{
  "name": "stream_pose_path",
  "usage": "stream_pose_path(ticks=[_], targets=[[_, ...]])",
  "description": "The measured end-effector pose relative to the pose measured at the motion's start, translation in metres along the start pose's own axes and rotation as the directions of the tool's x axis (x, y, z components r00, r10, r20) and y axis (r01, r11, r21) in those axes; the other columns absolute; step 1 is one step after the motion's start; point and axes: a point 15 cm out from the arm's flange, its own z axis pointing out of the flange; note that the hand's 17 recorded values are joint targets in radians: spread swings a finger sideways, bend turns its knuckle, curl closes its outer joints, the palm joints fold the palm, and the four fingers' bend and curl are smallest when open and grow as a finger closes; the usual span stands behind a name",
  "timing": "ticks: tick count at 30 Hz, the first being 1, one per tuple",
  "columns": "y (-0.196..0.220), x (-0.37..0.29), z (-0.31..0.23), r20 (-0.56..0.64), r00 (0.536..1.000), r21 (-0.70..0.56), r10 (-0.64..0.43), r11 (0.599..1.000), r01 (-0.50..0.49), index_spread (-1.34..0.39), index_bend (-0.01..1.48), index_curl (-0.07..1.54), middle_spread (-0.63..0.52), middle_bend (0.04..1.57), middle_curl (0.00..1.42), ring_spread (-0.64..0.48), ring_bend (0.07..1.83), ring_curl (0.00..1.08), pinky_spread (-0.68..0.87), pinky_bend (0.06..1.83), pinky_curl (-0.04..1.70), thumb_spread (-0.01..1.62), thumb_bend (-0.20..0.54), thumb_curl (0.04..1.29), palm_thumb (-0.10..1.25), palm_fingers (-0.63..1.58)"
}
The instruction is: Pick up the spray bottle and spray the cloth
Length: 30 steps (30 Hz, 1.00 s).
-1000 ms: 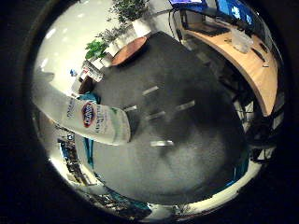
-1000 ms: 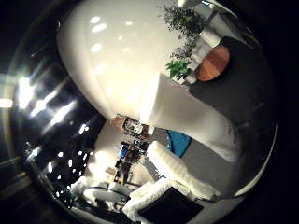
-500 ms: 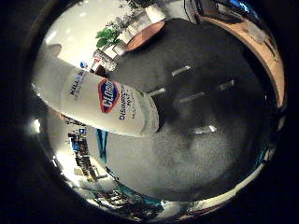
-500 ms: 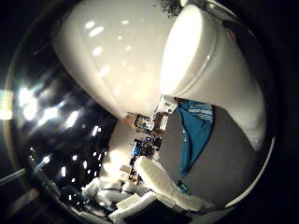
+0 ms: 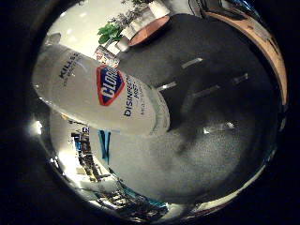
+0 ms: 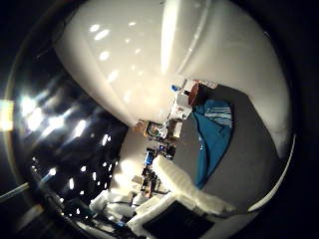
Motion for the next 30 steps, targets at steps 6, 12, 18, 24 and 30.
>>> stream_pose_path(ticks=[6, 12, 18, 24, 30], targets=[[0.010, 0.004, 0.007, 0.019, 0.999, 0.001, 0.037, 0.999, -0.037, -0.13, 0.19, 0.30, 0.17, 0.32, 0.35, 0.13, 0.53, 0.27, 0.27, 0.42, 0.26, 1.11, 0.000, 0.33, 0.66, 0.39], [0.013, 0.002, 0.013, 0.038, 0.998, 0.007, 0.055, 0.998, -0.055, -0.24, 0.21, 0.36, 0.03, 0.38, 0.38, -0.01, 0.69, 0.30, 0.10, 0.39, 0.21, 1.11, -0.014, 0.40, 0.78, 0.66], [0.019, 0.002, 0.018, 0.045, 0.997, -0.001, 0.064, 0.998, -0.064, -0.34, 0.21, 0.42, -0.11, 0.47, 0.43, -0.14, 0.83, 0.33, -0.15, 0.58, 0.20, 1.08, -0.019, 0.43, 0.79, 1.00], [0.023, -0.003, 0.027, 0.072, 0.994, 0.003, 0.083, 0.997, -0.083, -0.41, 0.35, 0.55, -0.19, 0.63, 0.51, -0.19, 0.97, 0.40, -0.40, 0.84, 0.25, 1.04, -0.022, 0.45, 0.79, 1.23], [0.023, -0.004, 0.026, 0.073, 0.994, 0.005, 0.081, 0.997, -0.081, -0.39, 0.58, 0.69, -0.19, 0.88, 0.59, -0.19, 1.11, 0.46, -0.46, 1.00, 0.33, 1.01, -0.021, 0.46, 0.79, 1.30]])
